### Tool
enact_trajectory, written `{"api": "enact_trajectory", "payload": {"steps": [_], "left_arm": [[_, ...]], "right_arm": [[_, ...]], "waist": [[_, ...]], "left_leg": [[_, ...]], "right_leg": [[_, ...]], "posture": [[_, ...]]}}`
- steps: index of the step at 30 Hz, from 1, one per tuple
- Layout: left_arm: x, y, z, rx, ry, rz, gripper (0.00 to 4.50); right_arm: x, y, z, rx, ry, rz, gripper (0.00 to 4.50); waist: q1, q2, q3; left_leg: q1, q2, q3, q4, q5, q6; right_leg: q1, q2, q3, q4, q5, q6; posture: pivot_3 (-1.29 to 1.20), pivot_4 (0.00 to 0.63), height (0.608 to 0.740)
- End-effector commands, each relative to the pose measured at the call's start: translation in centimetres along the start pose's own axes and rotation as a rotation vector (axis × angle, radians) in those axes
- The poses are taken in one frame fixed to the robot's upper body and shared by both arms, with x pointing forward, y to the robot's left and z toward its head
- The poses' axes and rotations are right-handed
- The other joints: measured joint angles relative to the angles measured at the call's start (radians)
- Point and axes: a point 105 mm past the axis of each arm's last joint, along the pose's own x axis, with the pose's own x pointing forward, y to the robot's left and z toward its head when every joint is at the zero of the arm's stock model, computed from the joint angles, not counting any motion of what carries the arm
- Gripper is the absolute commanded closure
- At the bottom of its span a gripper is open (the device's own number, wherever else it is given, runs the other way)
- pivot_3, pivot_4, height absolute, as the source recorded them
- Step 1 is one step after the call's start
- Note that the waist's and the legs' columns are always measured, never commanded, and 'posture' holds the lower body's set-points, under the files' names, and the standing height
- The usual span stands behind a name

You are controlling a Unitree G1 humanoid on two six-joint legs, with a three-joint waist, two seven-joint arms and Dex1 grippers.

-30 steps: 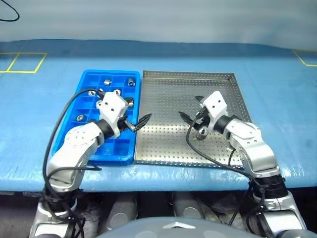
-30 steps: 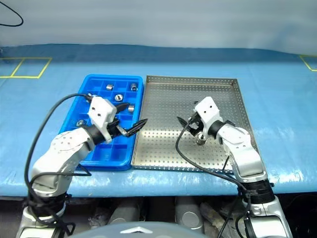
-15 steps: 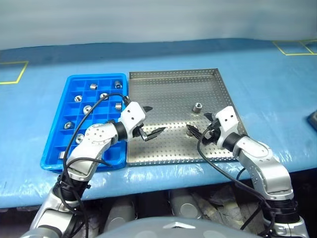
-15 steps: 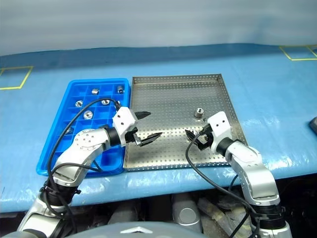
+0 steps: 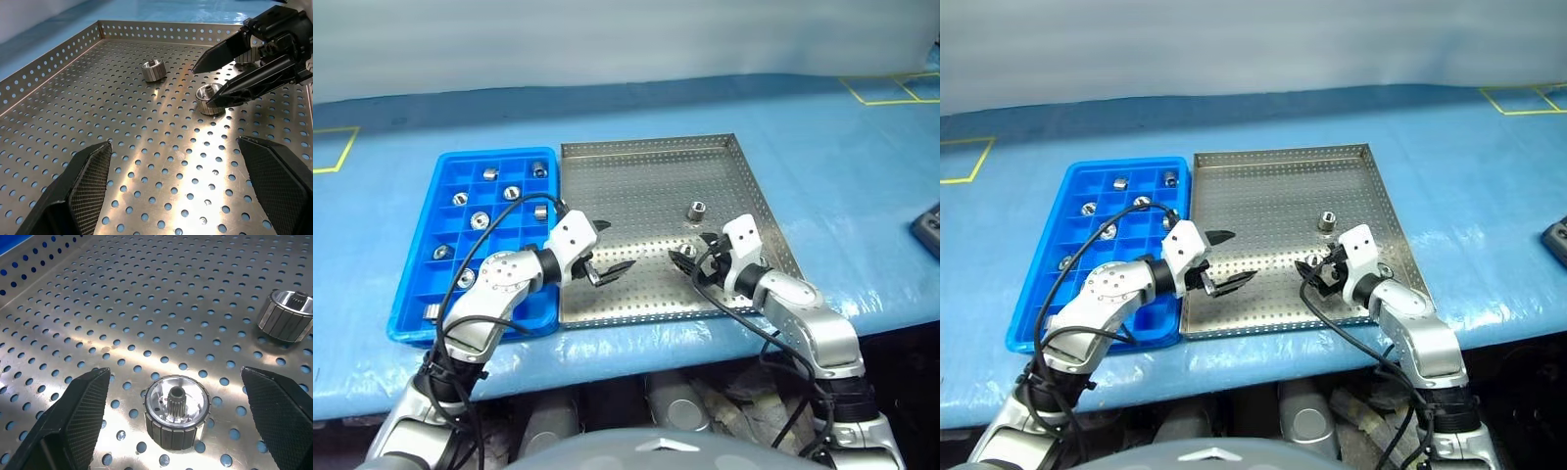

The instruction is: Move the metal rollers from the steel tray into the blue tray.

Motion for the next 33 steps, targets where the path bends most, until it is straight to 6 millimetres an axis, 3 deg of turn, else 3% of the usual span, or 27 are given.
{"api": "enact_trajectory", "payload": {"steps": [1,4,9,10,13,19,24,29,33], "left_arm": [[-0.4,0.1,1.2,0.054,-0.036,0.025,0.01],[-0.4,0.2,1.2,0.057,-0.036,0.034,0.00],[-0.5,0.3,1.2,0.058,-0.035,0.038,0.00],[-0.4,0.3,1.2,0.058,-0.034,0.038,0.00],[-0.4,0.3,1.2,0.058,-0.035,0.035,0.00],[-0.6,0.4,1.3,0.059,-0.037,0.039,0.00],[-1.9,0.9,1.3,0.050,-0.035,0.089,0.00],[-6.1,2.1,0.4,0.020,0.022,0.253,0.00],[-9.5,2.8,0.2,0.019,0.070,0.382,0.00]], "right_arm": [[0.3,0.0,0.6,-0.020,-0.012,0.004,0.00],[0.4,-0.8,0.2,-0.015,0.011,-0.040,0.55],[0.2,-1.3,0.1,-0.022,0.019,-0.073,2.12],[0.2,-1.3,0.1,-0.021,0.019,-0.074,2.12],[0.2,-1.4,0.0,-0.012,0.021,-0.083,2.77],[0.1,-1.7,0.4,-0.032,0.007,-0.107,2.78],[0.5,-0.9,2.7,-0.055,-0.074,-0.075,2.78],[2.0,1.6,5.8,-0.123,-0.151,0.057,2.78],[3.8,3.5,8.1,-0.178,-0.202,0.160,2.78]], "waist": [[0.003,0.000,0.000],[0.007,0.000,0.000],[0.011,0.000,0.000],[0.011,0.000,0.000],[0.012,0.000,0.000],[0.013,0.000,0.000],[0.012,0.000,0.000],[0.012,0.001,0.001],[0.044,0.001,0.002]], "left_leg": [[0.000,0.000,0.000,0.000,0.000,0.000],[0.000,0.000,0.000,0.000,0.000,0.000],[0.000,0.000,0.000,0.000,0.000,0.000],[0.000,0.000,0.000,0.000,0.000,0.000],[0.000,0.000,0.000,0.000,0.000,0.000],[0.000,0.000,0.000,0.000,0.000,0.000],[0.000,0.000,0.000,0.000,0.000,0.000],[0.000,0.001,0.000,-0.001,0.000,0.000],[-0.001,0.002,-0.001,-0.001,0.000,-0.001]], "right_leg": [[0.000,0.000,0.000,0.000,0.000,0.000],[0.000,-0.001,0.000,0.000,0.000,0.000],[0.000,-0.001,0.000,0.000,0.000,0.000],[0.000,-0.001,0.000,0.000,0.000,0.000],[0.000,-0.001,0.000,0.000,0.000,0.000],[0.000,-0.001,0.000,0.000,0.000,0.000],[0.000,-0.001,0.000,0.000,0.000,0.000],[-0.002,-0.001,0.000,0.001,0.000,0.000],[-0.003,0.000,-0.001,0.001,0.000,-0.001]], "posture": [[-0.24,0.150,0.740],[-0.24,0.150,0.740],[-0.24,0.150,0.740],[-0.24,0.150,0.740],[-0.24,0.150,0.740],[-0.24,0.150,0.740],[-0.20,0.150,0.740],[-0.13,0.150,0.740],[-0.06,0.150,0.740]]}}
